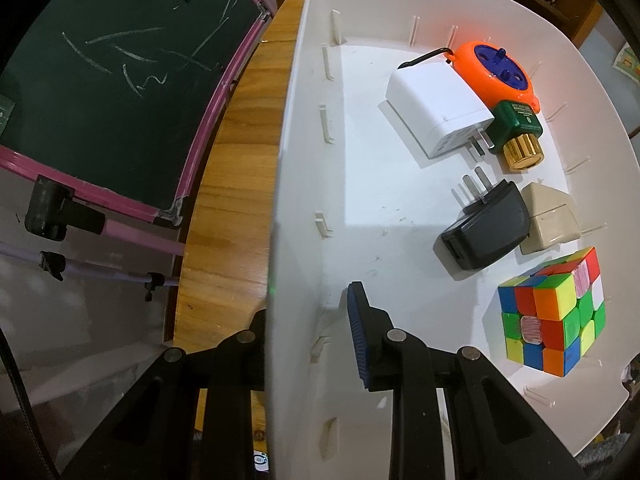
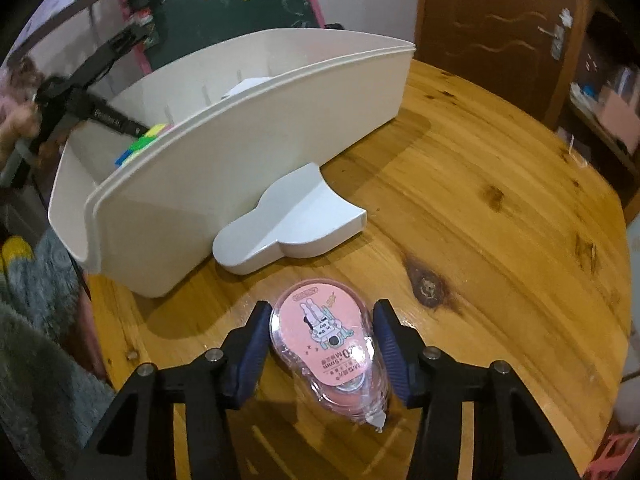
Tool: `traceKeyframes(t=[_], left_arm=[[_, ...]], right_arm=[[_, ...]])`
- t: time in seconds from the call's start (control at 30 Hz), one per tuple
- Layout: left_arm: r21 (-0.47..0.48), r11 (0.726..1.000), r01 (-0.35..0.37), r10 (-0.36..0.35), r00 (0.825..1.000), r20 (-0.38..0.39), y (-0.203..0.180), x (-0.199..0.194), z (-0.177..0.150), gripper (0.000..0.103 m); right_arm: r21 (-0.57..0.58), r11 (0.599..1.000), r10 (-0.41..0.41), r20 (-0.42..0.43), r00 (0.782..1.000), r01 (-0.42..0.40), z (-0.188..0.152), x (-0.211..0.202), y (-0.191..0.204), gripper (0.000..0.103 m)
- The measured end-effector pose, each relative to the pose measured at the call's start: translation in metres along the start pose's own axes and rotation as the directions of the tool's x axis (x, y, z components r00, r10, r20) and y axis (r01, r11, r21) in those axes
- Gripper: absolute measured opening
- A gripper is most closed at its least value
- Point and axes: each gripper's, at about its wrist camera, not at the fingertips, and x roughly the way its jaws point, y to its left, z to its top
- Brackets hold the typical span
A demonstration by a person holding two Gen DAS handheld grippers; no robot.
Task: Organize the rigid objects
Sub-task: 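Carry the pink tape dispenser into the tray beside the jar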
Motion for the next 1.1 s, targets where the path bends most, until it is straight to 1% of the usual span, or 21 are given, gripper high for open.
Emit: traceKeyframes(t=[0.1,0.27,0.5,0.63,0.77,0.9,1.03,1.1], left_arm=[[0.001,1.0,-0.003,0.003,1.0,-0.002,0.0,0.0,0.0,0.028],[0.001,1.0,-0.009,0.009,1.0,-0.001,-0.001,0.0,-0.001,0.029],[0.007,1.0,-0.016,0.017,1.0,-0.004,-0.002,-0.001,-0.001,0.03],[0.01,1.0,-0.007,0.007,1.0,-0.001,-0.003,-0.002,-0.002,0.03],[0.02,1.0,0.013,-0.013,1.0,0.002,-0.003,-0.003,-0.003,0.03],[0.024,0.998,0.058,-0.058,0.998,0.007,-0.002,-0.005,-0.003,0.03],[0.026,0.995,0.097,-0.098,0.995,0.016,-0.001,-0.007,-0.004,0.03],[0.026,0.994,0.104,-0.104,0.994,0.016,0.0,-0.007,-0.004,0.03]], right_arm=[[0.058,0.998,0.003,0.028,1.0,-0.004,0.001,-0.009,-0.002,0.051],[0.101,0.995,-0.019,0.087,0.996,0.01,0.009,-0.035,0.003,0.051],[0.132,0.99,-0.07,0.176,0.982,0.047,0.036,-0.079,0.02,0.051],[0.135,0.988,-0.1,0.244,0.965,0.068,0.068,-0.108,0.035,0.051],[0.175,0.981,-0.129,0.297,0.946,0.079,0.105,-0.134,0.042,0.051],[0.212,0.974,-0.152,0.332,0.931,0.083,0.147,-0.155,0.053,0.051],[0.221,0.972,-0.159,0.347,0.924,0.084,0.183,-0.162,0.067,0.051],[0.227,0.971,-0.156,0.336,0.929,0.081,0.199,-0.156,0.073,0.051]])
